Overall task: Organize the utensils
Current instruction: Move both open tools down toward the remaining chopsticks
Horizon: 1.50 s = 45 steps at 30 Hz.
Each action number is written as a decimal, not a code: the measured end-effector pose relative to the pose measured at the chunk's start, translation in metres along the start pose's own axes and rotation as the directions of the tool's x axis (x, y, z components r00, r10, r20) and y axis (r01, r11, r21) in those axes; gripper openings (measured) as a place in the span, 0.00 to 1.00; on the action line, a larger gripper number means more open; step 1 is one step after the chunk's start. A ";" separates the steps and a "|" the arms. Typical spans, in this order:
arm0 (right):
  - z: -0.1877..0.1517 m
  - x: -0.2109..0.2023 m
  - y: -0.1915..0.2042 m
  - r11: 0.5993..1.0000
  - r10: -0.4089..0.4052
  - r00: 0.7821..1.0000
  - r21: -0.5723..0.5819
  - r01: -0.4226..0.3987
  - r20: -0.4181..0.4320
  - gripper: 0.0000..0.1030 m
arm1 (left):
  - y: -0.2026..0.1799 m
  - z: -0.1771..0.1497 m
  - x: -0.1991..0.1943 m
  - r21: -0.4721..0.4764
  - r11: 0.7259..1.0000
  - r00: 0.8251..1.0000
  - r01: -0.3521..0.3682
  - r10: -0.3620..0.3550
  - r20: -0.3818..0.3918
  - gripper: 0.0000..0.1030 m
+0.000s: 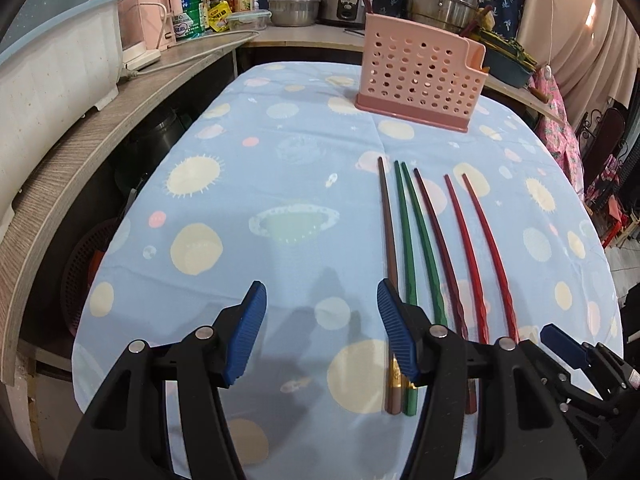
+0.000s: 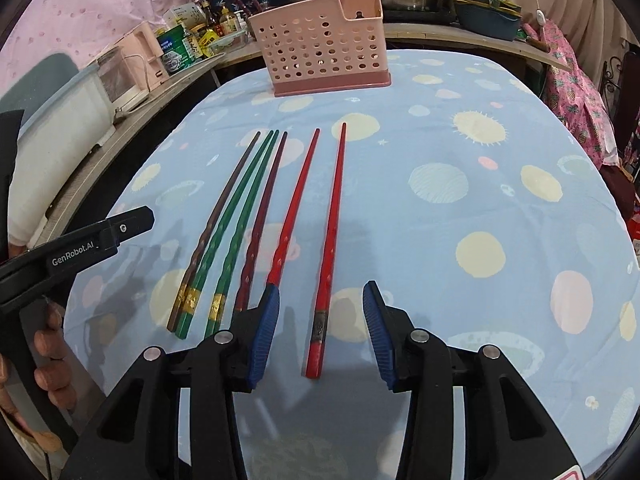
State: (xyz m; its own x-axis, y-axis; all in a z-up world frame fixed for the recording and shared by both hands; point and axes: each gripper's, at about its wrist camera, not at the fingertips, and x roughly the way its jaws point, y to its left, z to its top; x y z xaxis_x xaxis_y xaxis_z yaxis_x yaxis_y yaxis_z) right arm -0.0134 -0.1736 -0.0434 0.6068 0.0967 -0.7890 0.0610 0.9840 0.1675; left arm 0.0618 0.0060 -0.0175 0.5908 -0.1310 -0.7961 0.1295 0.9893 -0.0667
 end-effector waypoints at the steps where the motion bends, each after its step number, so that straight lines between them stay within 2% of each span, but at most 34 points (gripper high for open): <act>1: -0.002 0.000 0.001 1.000 -0.007 1.000 -0.008 0.007 0.001 0.38 | 0.000 -0.002 0.001 0.002 1.000 1.000 0.000 0.000 -0.005 0.53; 12: -0.012 0.007 -0.002 0.999 -0.036 0.999 -0.006 0.036 -0.014 0.08 | 0.003 -0.018 0.005 0.008 1.000 0.998 0.021 -0.020 -0.052 0.53; 23: -0.012 0.006 -0.009 0.999 -0.026 1.000 0.027 0.027 -0.005 0.07 | -0.014 -0.034 0.010 0.038 0.997 0.993 0.066 -0.061 -0.103 0.54; 29: -0.012 0.006 -0.011 0.999 -0.018 1.000 0.039 0.019 -0.005 0.07 | -0.018 -0.038 0.015 0.046 0.997 0.991 0.060 -0.054 -0.120 0.54; 43: -0.012 0.006 -0.011 0.999 -0.017 1.000 0.041 0.017 -0.005 0.07 | -0.022 -0.040 0.018 0.078 0.996 0.994 0.032 -0.024 -0.105 0.54; 45: -0.012 0.006 -0.011 0.999 -0.017 1.000 0.041 0.017 -0.005 0.07 | -0.021 -0.040 0.017 0.077 0.997 0.995 0.028 -0.020 -0.103 0.49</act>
State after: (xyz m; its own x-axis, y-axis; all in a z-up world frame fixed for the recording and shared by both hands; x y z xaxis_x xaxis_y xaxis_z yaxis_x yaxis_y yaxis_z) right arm -0.0195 -0.1824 -0.0573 0.6018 0.0810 -0.7945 0.1038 0.9785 0.1784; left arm 0.0371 -0.0150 -0.0540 0.5031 -0.1431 -0.8523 0.2069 0.9775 -0.0420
